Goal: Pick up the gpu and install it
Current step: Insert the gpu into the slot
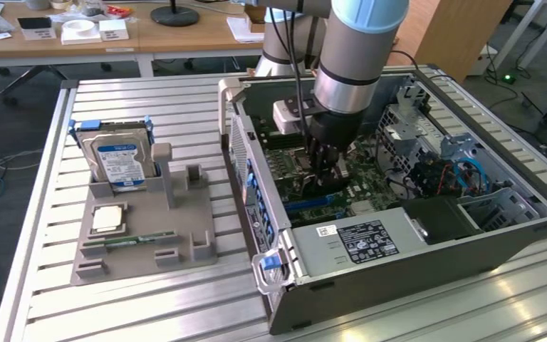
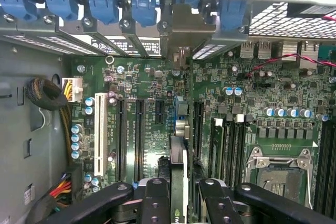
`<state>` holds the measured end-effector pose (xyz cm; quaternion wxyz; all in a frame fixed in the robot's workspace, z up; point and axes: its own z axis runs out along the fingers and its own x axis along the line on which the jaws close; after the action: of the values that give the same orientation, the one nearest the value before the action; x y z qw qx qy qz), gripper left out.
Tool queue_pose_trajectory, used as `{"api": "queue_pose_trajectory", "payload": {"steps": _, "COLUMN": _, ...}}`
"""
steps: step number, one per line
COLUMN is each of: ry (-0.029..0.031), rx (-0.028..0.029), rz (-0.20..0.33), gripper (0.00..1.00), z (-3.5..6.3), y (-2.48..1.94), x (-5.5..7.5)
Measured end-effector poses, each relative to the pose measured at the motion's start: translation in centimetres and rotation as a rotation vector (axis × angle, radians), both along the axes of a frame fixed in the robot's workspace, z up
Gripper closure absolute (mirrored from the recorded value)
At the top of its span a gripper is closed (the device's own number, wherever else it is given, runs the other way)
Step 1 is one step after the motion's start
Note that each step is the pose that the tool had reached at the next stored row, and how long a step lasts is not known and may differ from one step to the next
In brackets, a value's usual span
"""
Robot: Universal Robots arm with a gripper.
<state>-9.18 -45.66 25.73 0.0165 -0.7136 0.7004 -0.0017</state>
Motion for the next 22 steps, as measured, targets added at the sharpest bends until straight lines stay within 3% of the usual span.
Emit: {"api": "queue_pose_trajectory", "payload": {"steps": 22, "ry": 0.0, "rx": 0.0, "rz": -0.012, "gripper": 0.74, "z": -0.27, "y": -0.06, "x": -0.16}}
